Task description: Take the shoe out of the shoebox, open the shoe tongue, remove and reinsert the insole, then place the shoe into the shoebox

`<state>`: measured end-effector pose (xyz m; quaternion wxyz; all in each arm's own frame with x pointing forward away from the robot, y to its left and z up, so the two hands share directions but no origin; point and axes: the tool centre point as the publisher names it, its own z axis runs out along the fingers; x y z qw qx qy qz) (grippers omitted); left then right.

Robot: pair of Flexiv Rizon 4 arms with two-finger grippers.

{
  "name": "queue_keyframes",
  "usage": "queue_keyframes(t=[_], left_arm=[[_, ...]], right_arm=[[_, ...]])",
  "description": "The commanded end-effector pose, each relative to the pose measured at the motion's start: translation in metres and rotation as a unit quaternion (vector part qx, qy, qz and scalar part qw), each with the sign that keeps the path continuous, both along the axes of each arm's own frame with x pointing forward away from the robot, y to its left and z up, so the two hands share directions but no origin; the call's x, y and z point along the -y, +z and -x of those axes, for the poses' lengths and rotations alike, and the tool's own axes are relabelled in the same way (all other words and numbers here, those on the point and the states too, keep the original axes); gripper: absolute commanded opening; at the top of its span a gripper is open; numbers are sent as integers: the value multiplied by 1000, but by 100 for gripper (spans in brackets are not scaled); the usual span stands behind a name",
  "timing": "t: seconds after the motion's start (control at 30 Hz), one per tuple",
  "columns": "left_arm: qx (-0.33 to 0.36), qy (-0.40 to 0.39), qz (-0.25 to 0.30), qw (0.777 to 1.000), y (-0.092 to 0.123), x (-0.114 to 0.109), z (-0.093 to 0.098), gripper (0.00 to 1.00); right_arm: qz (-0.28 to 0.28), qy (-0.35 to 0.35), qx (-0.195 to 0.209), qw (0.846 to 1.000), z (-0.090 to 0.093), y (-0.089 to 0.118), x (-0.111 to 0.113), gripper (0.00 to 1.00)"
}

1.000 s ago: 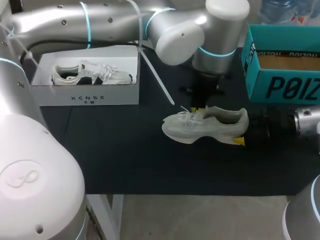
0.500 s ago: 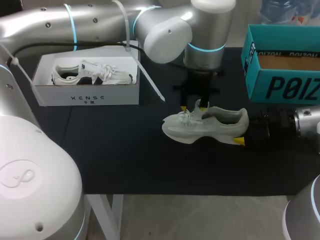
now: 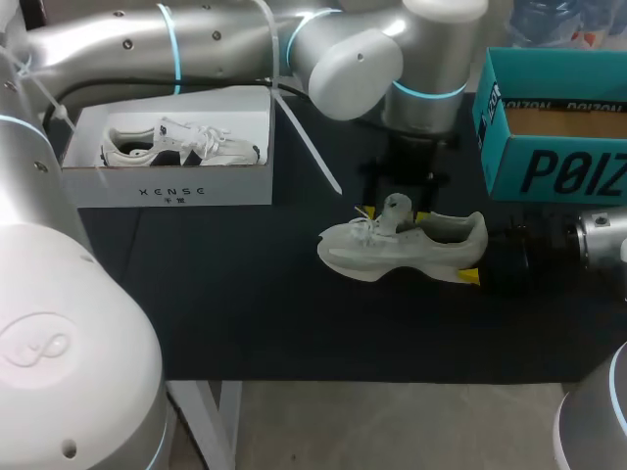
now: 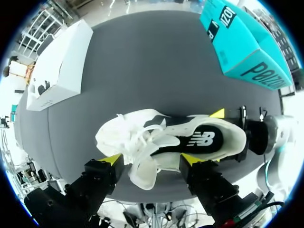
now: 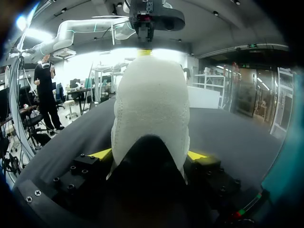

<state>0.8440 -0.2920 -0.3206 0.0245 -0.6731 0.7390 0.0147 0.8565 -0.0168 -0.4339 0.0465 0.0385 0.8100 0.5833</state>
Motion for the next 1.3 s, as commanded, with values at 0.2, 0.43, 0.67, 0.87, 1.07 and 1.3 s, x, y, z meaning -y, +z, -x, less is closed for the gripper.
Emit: queue_keyframes(t=[0.2, 0.43, 0.67, 0.87, 1.07, 1.3], left_arm=[[4, 4, -4, 1000, 2, -10, -2, 0], [8, 18, 0, 1000, 6, -24, -5, 0], [8, 31, 3, 999, 7, -40, -6, 0], [4, 42, 3, 999, 4, -51, -6, 0], [-3, 32, 7, 999, 1, -52, -6, 0], [23, 11, 20, 999, 21, -39, -2, 100]], right_arm=[[1, -1, 0, 1000, -1, -3, -1, 0], [1, -1, 0, 1000, -1, -3, -1, 0], [1, -1, 0, 1000, -1, -3, -1, 0], [1, -1, 0, 1000, -1, -3, -1, 0], [1, -1, 0, 1000, -1, -3, -1, 0], [1, -1, 0, 1000, -1, -3, -1, 0]])
